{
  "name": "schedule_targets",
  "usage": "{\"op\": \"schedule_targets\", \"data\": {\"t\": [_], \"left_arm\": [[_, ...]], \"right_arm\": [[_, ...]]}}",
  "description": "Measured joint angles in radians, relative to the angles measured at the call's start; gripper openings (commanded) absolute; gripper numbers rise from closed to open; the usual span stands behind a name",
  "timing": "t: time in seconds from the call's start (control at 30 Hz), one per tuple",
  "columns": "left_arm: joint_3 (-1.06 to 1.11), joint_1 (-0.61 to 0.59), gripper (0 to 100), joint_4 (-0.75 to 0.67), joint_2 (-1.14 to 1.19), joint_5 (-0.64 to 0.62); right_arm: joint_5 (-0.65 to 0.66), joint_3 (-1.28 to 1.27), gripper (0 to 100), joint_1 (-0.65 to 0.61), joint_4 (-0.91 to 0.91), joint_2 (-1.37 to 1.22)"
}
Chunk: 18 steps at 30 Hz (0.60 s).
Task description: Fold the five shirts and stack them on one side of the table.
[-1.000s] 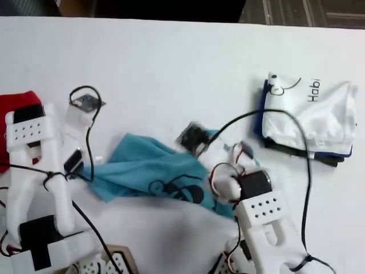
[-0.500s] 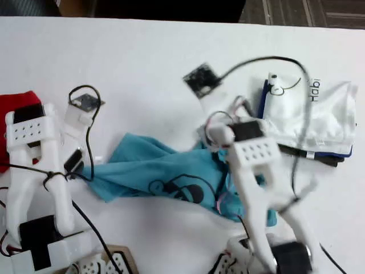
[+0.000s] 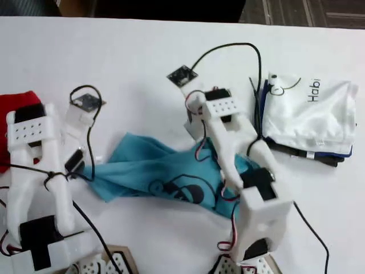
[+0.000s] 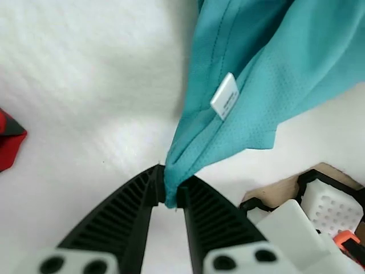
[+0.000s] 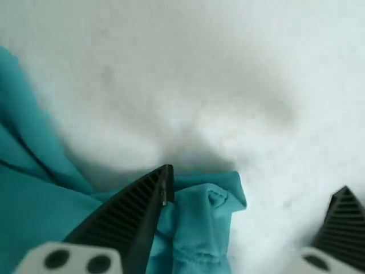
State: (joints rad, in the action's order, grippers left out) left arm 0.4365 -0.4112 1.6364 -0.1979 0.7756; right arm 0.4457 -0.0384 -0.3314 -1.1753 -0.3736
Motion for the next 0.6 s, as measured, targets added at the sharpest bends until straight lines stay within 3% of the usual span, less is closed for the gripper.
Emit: {"op": "schedule_targets", "data": {"t": [0.3, 0.5, 0.6], "left_arm": [[0.0, 0.029, 3, -0.032, 0.0, 0.0], [0.0, 0.029, 3, -0.037, 0.0, 0.0], [0.0, 0.031, 3, -0.037, 0.0, 0.0]], "right_arm": [[0.0, 0.219, 40.2, 0.031, -0.348, -0.048], [0.0, 0.239, 23.4, 0.032, -0.408, -0.092], [0.0, 0.239, 21.2, 0.032, -0.396, -0.138]]}}
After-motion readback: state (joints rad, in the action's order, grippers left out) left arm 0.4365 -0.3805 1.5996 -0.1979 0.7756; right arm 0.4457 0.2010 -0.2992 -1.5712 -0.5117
